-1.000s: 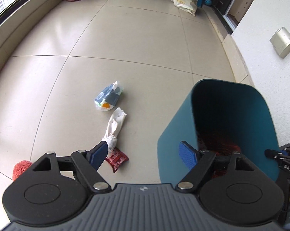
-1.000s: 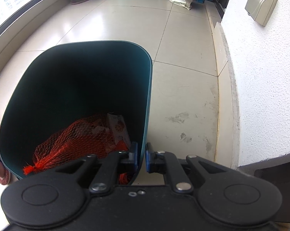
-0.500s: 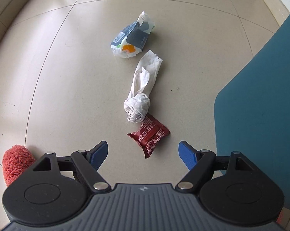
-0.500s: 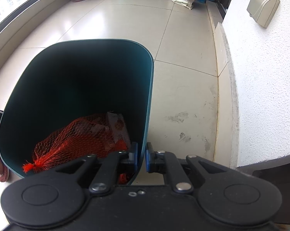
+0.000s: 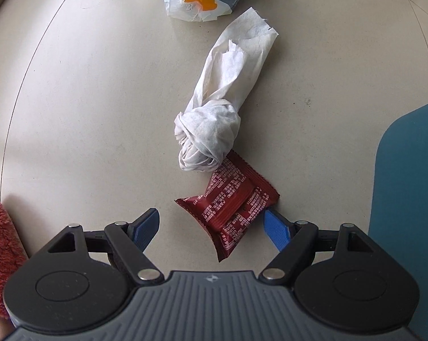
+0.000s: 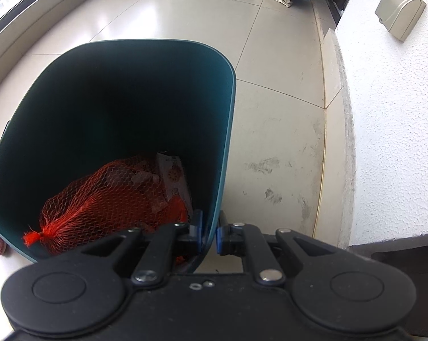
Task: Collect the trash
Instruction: 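Move the left tool to the red snack packet and close on it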
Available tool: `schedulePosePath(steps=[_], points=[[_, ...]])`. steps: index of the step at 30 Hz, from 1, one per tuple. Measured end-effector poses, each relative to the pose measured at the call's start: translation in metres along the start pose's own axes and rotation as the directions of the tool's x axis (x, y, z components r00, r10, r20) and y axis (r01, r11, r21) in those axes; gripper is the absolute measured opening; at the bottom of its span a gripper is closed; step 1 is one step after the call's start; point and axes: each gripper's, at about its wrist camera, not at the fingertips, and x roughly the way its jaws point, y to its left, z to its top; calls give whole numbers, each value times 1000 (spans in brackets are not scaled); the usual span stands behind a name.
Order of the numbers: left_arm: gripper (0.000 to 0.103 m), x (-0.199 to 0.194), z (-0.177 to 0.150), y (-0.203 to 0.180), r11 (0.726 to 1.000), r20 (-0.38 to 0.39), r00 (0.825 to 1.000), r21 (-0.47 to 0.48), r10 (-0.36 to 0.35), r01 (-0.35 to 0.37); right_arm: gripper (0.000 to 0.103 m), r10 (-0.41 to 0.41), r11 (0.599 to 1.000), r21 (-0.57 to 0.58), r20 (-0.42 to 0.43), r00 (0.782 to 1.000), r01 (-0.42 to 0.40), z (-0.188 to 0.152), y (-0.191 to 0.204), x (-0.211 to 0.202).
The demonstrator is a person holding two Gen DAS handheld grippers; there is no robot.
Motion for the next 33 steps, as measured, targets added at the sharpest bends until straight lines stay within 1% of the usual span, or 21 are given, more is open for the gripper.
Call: schedulePosePath(steps=[1, 2, 3, 5, 6, 7, 11, 14, 16, 19, 20, 23, 27, 29, 31, 33], points=[[73, 1, 0, 0, 1000, 4, 1000, -7, 3, -3, 8, -1, 1000, -1, -1, 1000, 1, 0, 0, 0], [64, 1, 0, 1, 1000, 4, 1000, -13, 0, 0, 8, 0, 1000, 0, -2, 1000, 0, 0, 0, 0], [58, -1, 0, 2, 1000, 7, 1000, -26, -13, 13, 8, 0, 1000, 2, -3, 1000, 0, 0, 0, 0], [34, -5, 0, 2, 1000, 10, 1000, -28, 8, -8, 8, -1, 1000, 3, -2, 1000, 1, 0, 0, 0], [30, -7, -1, 2, 999, 11, 1000, -26, 20, -20, 8, -3, 1000, 3, -3, 1000, 3, 0, 0, 0], [23, -9, -3, 3, 999, 12, 1000, -28, 24, -24, 8, -4, 1000, 3, -3, 1000, 4, 0, 0, 0], [12, -26, -12, 16, 998, 45, 999, -54, 26, -24, 8, -5, 1000, 4, 2, 1000, 5, -1, 0, 0], [10, -44, -18, 28, 997, 73, 997, -82, 17, -11, 7, 0, 1000, 15, 6, 1000, 0, -2, -2, 0], [10, -56, -22, 39, 994, 84, 996, -113, 0, 10, 7, -2, 1000, 13, 13, 1000, 2, -3, -2, -1], [7, -78, -27, 51, 991, 98, 995, -133, -1, 14, 7, -2, 1000, 15, 23, 1000, 2, -3, -2, -3], [3, -86, -28, 54, 991, 102, 995, -133, 0, 14, 7, -3, 1000, 15, 26, 1000, 3, -4, -2, -4], [3, -119, -31, 63, 990, 138, 990, -137, -7, 26, 7, -9, 1000, 14, 31, 999, 8, -5, -1, -6], [3, -161, -35, 63, 992, 195, 981, -123, -13, 38, 7, -11, 1000, 18, 42, 999, 11, -6, 0, -9], [3, -167, -33, 58, 996, 195, 981, -85, 7, 10, 7, -6, 1000, 26, 44, 999, 5, -6, -1, -10], [3, -165, -33, 56, 997, 187, 982, -71, 26, -13, 7, -1, 999, 34, 43, 999, -1, -7, -2, -11], [4, -156, -33, 57, 997, 172, 985, -81, 7, 7, 8, 1, 999, 37, 44, 999, -2, -7, -3, -12]])
